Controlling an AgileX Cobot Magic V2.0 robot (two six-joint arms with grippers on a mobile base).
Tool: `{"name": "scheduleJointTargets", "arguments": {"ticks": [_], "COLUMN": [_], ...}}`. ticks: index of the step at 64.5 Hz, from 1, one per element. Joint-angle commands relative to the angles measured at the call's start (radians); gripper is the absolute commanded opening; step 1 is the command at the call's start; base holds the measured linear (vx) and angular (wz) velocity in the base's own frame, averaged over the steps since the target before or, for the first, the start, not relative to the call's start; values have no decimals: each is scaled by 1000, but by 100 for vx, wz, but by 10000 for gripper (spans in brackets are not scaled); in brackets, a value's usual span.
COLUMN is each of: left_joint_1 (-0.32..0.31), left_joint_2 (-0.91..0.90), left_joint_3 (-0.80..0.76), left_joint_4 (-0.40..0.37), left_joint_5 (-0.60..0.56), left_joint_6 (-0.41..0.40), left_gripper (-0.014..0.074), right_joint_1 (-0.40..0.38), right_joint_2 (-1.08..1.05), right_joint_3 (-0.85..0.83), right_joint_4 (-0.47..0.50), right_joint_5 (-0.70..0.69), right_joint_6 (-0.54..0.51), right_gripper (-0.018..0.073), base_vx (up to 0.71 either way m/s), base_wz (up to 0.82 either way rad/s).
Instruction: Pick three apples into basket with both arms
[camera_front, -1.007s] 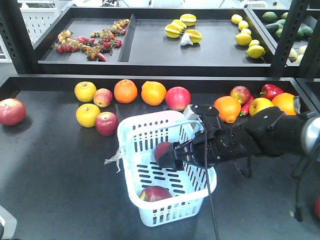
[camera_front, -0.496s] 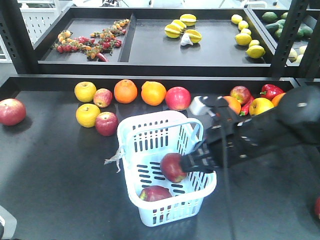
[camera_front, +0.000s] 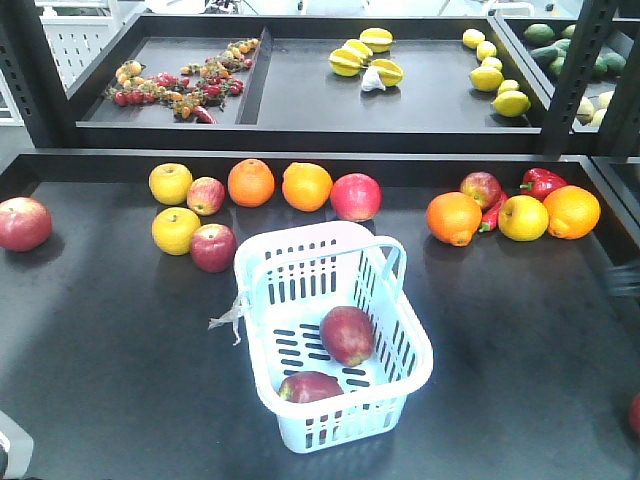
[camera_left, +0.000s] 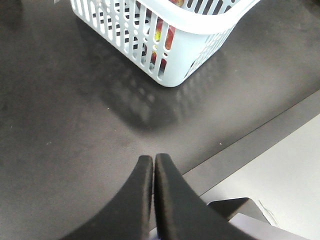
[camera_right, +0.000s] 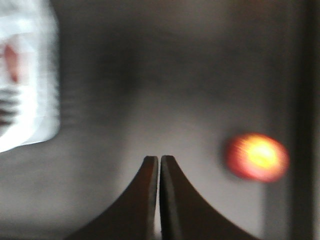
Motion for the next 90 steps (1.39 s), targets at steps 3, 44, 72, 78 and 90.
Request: {"name": "scheduleJointTargets", "arguments": {"ticks": [3, 44, 72, 78, 90], "left_joint_1": [-2, -2, -2, -2, -2], "left_joint_2": [-2, -2, -2, -2, -2], "left_joint_3": [-25, -25, -25, -25, -25], "left_joint_4": [-22, -23, -23, -23, -23], "left_joint_5": [-50, -49, -49, -49, -49], "left_joint_6": [-7, -7, -8, -8, -8], "left_gripper": [-8, -8, -8, -8, -8], "right_joint_1": [-172, -489, -489, -489, -489], "right_joint_2": [-17, 368, 536, 567, 622], "right_joint_3": [-25, -29, -29, -29, -29], "right_joint_4": [-45, 251, 198, 191, 147], "right_joint_5": [-1, -60, -199, -230, -271], "right_joint_6": [-10, -297, -259, -250, -218], "right_gripper": [-4, 732, 684, 677, 669], "base_vx": [0, 0, 0, 0, 0], "base_wz": [0, 0, 0, 0, 0]}}
